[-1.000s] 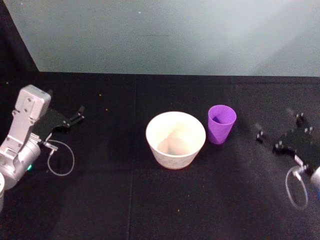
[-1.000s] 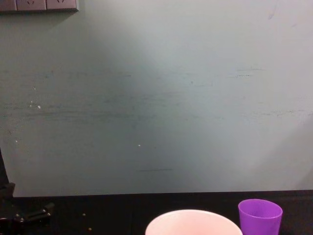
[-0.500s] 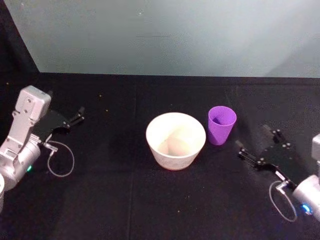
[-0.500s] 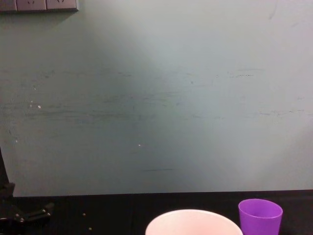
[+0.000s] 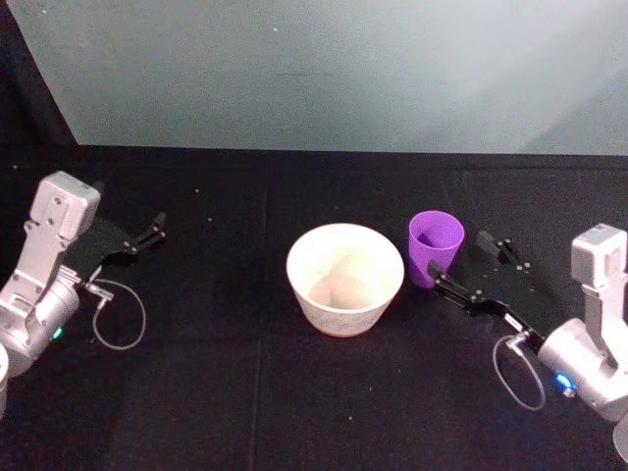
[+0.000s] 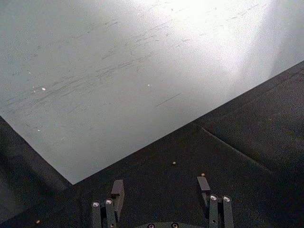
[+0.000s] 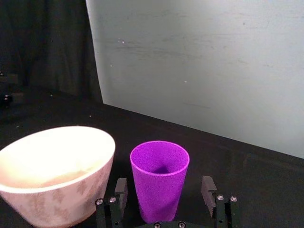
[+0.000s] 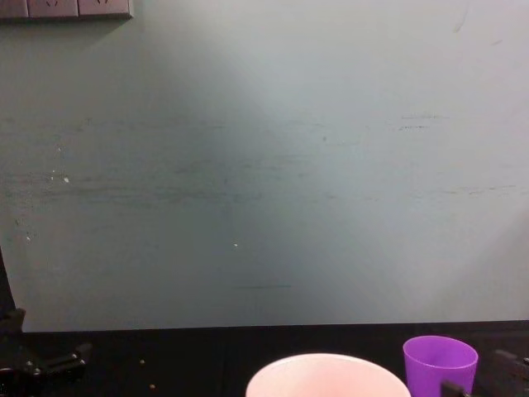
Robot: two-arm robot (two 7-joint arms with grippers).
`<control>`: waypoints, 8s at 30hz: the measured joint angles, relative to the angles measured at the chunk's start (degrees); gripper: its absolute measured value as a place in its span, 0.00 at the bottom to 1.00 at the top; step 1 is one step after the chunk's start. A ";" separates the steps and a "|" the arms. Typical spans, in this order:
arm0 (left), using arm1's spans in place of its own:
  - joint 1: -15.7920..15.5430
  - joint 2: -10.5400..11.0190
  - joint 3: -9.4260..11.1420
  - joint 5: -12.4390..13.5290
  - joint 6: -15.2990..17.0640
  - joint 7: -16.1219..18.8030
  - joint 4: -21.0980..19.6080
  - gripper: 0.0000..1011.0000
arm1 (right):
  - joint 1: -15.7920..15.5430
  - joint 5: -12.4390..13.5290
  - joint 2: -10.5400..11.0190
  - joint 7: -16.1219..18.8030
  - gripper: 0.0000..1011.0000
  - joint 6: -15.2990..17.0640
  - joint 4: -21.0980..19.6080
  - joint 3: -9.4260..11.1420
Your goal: Pick up the cup and pour the mung beans from the cup into the bowl.
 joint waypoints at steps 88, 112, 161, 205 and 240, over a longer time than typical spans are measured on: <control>0.00 0.00 0.00 0.00 0.00 0.00 0.00 0.99 | 7.63 -5.57 -9.31 3.95 0.73 4.77 8.90 3.00; 0.00 0.00 0.00 0.00 0.00 0.00 0.00 0.99 | 3.00 -2.28 -1.15 0.30 0.72 26.76 -22.25 9.52; 0.00 0.00 0.00 0.00 0.00 0.00 0.00 0.99 | 3.82 1.27 1.43 -1.41 0.72 33.95 -31.45 11.91; 0.00 0.00 0.00 0.00 0.00 0.00 0.00 0.99 | 3.82 1.23 1.42 -1.35 0.72 33.93 -31.40 11.92; 0.00 0.00 0.00 0.00 0.00 0.00 0.00 0.99 | 3.82 1.23 1.42 -1.35 0.72 33.93 -31.41 11.92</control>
